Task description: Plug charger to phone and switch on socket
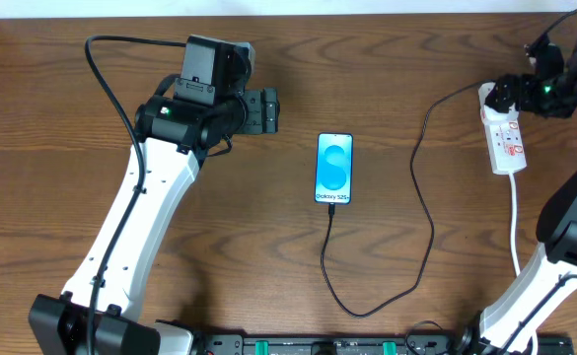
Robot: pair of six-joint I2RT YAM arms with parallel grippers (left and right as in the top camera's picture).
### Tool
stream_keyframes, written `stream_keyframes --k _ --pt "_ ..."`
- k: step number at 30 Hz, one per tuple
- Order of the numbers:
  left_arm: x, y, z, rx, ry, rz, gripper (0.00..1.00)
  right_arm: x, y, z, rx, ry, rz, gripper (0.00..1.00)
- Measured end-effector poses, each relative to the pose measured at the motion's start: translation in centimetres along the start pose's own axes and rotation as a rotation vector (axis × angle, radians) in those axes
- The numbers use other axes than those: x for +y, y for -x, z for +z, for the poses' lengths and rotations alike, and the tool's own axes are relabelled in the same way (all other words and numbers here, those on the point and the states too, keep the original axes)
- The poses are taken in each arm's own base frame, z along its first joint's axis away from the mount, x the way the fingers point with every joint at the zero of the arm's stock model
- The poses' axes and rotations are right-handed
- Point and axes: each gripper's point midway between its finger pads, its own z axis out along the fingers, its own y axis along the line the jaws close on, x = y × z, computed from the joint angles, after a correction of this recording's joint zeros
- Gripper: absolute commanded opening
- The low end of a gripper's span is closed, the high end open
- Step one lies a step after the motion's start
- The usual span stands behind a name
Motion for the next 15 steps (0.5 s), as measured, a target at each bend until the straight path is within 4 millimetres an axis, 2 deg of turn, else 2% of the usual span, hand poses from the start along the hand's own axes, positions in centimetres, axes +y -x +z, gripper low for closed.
stream_keyframes --k 15 --pt "0.0 0.0 0.0 0.000 0.000 0.000 0.86 -0.2 -3.4 3.4 0.078 0.021 0.019 0.99"
